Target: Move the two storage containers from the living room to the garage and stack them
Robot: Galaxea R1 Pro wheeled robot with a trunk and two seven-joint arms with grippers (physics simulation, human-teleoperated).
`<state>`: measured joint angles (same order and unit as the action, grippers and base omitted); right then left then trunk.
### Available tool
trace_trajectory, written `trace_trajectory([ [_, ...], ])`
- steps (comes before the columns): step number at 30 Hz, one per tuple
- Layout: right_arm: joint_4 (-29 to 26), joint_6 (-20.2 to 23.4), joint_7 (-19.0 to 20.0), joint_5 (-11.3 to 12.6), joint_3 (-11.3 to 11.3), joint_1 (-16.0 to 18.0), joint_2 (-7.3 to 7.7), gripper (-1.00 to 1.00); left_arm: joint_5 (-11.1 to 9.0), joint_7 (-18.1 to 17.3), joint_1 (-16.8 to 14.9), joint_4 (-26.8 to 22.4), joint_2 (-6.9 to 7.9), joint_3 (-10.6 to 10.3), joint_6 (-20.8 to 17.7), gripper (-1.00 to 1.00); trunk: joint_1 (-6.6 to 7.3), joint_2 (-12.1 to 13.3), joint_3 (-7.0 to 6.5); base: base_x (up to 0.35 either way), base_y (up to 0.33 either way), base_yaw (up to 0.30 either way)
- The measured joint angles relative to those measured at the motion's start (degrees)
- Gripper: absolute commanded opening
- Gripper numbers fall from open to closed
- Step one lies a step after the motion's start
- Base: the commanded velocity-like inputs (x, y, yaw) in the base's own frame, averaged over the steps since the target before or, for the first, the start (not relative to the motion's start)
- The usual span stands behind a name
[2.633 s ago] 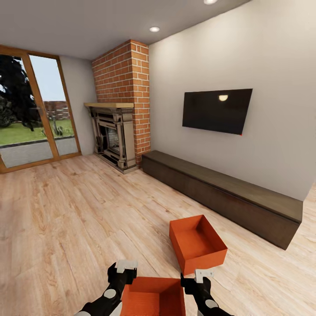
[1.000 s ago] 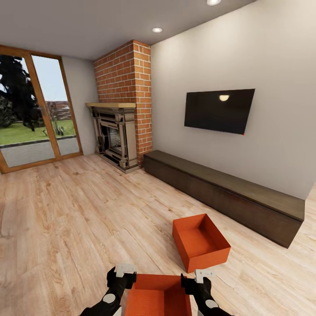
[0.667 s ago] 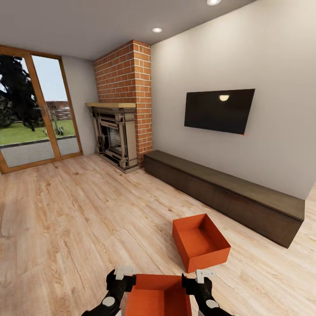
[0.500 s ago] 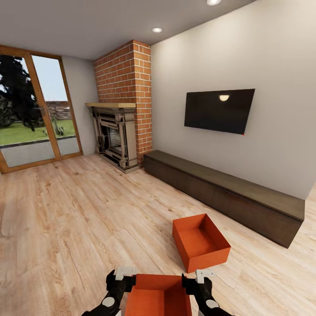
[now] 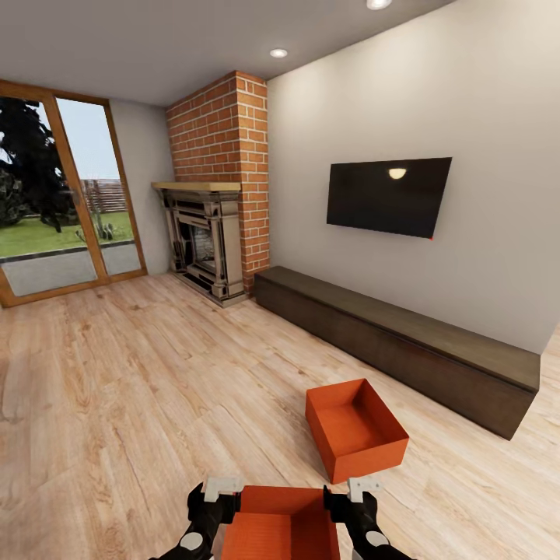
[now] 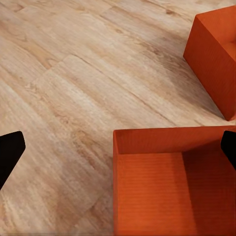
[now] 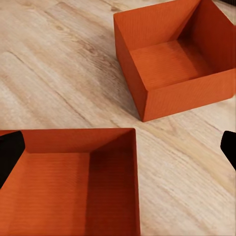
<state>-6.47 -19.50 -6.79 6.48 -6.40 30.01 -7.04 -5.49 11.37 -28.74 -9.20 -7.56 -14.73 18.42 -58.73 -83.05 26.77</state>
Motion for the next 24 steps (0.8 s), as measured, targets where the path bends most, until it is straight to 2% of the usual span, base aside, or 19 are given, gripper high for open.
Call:
trace_trajectory([
  [8,0.0,0.0,-1.4,0.0,-0.1,0.0,0.08,1.0,0.0,-0.1,0.3,-0.1,0.08,0.0,0.2,1.0,0.0,0.0,0.0,0.0,0.0,0.0],
  [24,0.0,-0.1,-1.5,0.0,-0.2,-0.6,0.08,1.0,0.1,-0.1,0.4,-0.1,0.08,0.0,0.3,1.0,0.0,0.0,0.0,0.0,0.0,0.0],
])
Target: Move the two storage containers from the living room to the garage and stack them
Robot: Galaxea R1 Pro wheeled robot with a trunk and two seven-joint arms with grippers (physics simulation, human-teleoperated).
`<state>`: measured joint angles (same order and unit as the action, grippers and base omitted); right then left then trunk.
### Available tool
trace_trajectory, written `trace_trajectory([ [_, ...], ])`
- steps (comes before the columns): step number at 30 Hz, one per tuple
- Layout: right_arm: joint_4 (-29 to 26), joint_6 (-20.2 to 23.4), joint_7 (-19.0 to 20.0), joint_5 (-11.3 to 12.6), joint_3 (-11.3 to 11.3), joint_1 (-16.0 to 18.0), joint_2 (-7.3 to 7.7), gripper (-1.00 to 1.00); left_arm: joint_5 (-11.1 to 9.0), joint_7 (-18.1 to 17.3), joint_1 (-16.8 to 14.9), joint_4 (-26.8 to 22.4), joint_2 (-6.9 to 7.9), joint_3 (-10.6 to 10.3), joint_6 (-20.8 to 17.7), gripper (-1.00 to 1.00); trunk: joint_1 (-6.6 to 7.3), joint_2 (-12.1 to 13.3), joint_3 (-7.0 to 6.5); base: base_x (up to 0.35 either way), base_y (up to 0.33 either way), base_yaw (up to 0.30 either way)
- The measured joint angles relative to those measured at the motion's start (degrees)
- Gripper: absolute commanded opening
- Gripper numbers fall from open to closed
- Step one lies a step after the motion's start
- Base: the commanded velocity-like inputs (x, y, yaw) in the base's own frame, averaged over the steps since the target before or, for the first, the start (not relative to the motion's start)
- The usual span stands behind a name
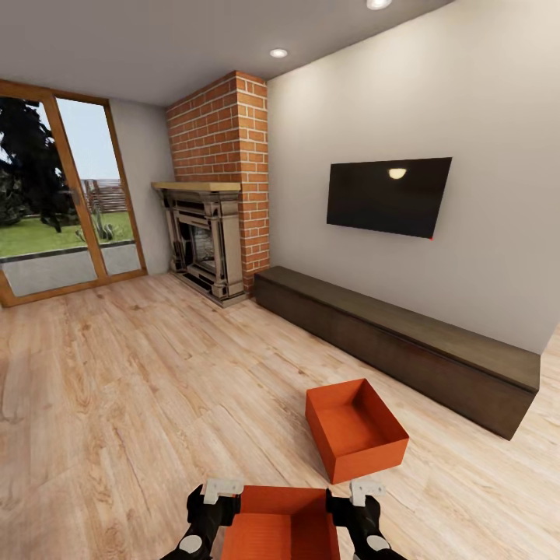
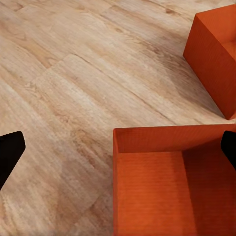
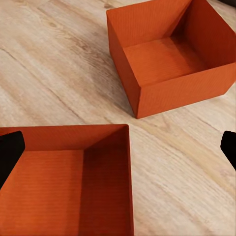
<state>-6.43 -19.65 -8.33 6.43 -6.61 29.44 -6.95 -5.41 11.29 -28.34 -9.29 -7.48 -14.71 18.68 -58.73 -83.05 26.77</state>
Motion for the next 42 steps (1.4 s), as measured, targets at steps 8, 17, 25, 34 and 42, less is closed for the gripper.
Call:
trace_trajectory([
  [8,0.0,0.0,0.0,0.0,0.0,-0.1,-0.03,1.0,-0.2,0.1,0.0,0.0,0.0,0.1,0.0,1.0,0.0,0.0,0.0,0.0,0.0,0.0],
  [17,0.0,-0.1,0.0,0.0,0.0,-0.1,-0.01,1.0,-1.6,0.1,0.0,-0.1,0.0,0.0,0.0,1.0,0.0,0.0,0.0,0.0,0.0,0.0],
  [25,0.0,-0.1,0.0,0.0,0.0,-0.1,0.0,1.0,-1.8,0.0,0.0,-0.1,0.0,0.0,0.0,1.0,0.0,0.0,0.0,0.0,0.0,0.0],
  [34,0.0,-0.1,0.1,0.0,0.0,-0.1,-0.01,1.0,-1.8,0.1,0.0,-0.1,0.08,0.1,0.0,1.0,-1.53,-2.8,1.25,0.0,0.0,0.0],
  [42,0.0,-0.1,0.1,0.0,0.0,-0.1,0.01,1.0,-1.9,0.1,0.0,-0.1,0.09,0.1,0.0,1.0,-3.29,-6.0,2.69,0.0,0.0,0.0],
])
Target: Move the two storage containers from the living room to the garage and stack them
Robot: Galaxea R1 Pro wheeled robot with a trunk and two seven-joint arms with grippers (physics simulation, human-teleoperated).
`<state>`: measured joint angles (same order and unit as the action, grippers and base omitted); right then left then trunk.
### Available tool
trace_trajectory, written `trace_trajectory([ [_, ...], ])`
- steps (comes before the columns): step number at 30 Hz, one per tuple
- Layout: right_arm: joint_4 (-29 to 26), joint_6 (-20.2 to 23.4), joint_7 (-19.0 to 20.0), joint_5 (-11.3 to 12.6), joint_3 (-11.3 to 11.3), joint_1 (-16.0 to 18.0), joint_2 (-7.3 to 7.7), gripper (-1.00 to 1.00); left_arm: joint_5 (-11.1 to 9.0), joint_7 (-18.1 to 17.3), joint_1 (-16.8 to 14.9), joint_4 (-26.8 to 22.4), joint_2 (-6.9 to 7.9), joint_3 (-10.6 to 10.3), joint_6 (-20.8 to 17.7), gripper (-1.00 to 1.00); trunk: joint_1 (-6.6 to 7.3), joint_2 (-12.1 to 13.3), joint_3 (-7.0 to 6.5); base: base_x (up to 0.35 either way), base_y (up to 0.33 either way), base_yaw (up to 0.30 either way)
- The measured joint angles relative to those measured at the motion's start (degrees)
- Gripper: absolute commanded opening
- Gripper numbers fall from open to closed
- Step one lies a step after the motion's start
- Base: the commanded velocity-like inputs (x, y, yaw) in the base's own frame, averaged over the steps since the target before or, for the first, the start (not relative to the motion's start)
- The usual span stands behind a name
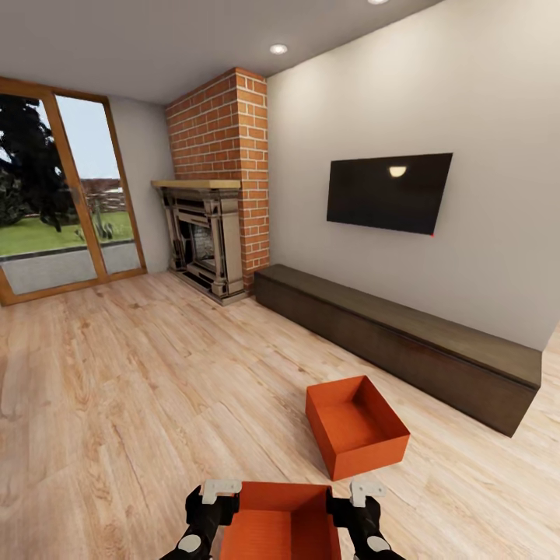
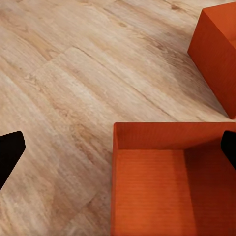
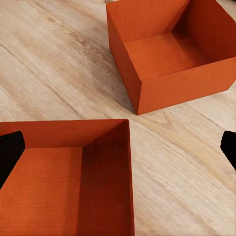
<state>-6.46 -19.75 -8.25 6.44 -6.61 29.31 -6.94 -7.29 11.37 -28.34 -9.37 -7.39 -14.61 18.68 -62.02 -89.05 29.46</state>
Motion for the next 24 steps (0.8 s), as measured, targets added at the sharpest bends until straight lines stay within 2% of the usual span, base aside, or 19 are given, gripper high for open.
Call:
trace_trajectory([
  [24,0.0,0.0,0.0,0.0,0.0,0.0,-0.02,1.0,0.0,0.0,0.0,0.0,0.0,0.0,0.0,1.0,-5.27,-9.6,4.31,0.0,0.0,0.0],
])
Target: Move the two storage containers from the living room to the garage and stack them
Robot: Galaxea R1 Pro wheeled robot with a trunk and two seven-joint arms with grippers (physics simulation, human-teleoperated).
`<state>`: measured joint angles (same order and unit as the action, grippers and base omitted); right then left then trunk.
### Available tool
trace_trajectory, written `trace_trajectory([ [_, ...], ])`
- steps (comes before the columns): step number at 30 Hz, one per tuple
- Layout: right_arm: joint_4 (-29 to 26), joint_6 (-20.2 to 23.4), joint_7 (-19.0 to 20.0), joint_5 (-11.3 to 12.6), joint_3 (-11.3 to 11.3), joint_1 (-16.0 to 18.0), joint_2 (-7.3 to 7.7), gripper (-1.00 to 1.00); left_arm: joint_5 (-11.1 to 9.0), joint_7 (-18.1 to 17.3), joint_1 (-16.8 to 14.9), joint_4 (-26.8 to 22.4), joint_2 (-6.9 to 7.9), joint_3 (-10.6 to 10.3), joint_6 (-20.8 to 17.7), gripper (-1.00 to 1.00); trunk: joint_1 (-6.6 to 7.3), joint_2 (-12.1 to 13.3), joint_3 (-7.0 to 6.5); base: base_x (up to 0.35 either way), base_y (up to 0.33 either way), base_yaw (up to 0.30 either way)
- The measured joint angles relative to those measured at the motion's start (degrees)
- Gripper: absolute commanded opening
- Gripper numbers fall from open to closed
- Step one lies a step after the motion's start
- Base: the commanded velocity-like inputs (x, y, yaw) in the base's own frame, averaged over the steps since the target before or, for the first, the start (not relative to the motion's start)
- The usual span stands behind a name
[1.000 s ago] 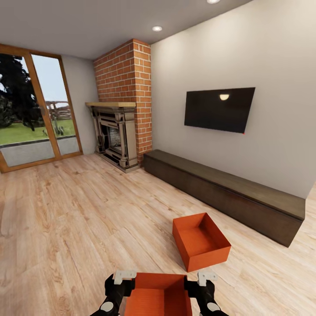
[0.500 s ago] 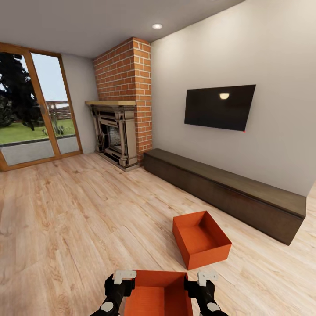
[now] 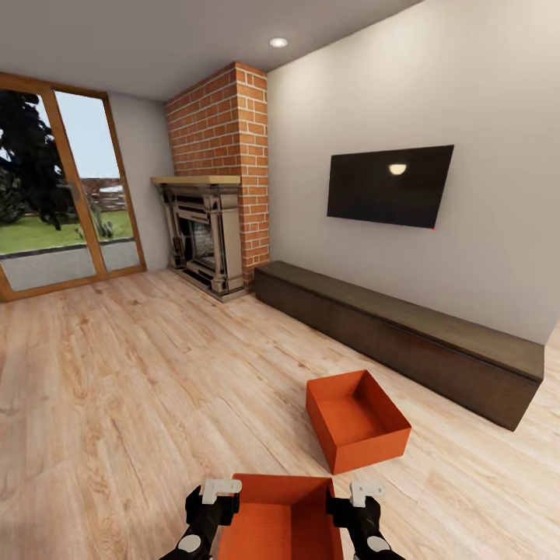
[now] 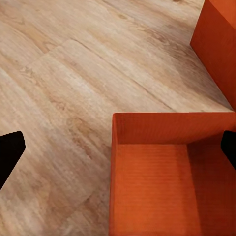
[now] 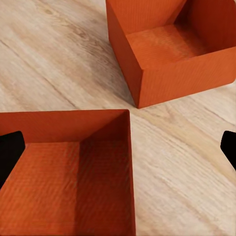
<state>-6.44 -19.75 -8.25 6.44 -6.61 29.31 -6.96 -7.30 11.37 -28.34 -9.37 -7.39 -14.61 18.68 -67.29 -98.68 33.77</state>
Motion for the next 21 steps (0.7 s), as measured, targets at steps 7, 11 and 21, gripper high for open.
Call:
trace_trajectory([
  [7,0.0,0.0,0.2,0.0,0.0,0.0,-0.02,1.0,0.0,0.0,0.0,0.0,0.0,0.0,0.0,1.0,-1.54,-2.8,1.26,0.0,0.0,0.0],
  [11,0.0,-0.1,0.3,0.0,0.0,-0.1,-0.02,1.0,0.0,0.0,0.0,0.0,0.0,0.0,0.0,1.0,-2.42,-4.4,1.98,0.0,0.0,0.0],
  [21,0.0,-0.1,0.4,0.0,0.0,-0.2,-0.02,1.0,0.0,0.0,0.0,0.0,0.0,0.0,0.0,1.0,-4.61,-8.4,3.77,0.0,0.0,0.0],
])
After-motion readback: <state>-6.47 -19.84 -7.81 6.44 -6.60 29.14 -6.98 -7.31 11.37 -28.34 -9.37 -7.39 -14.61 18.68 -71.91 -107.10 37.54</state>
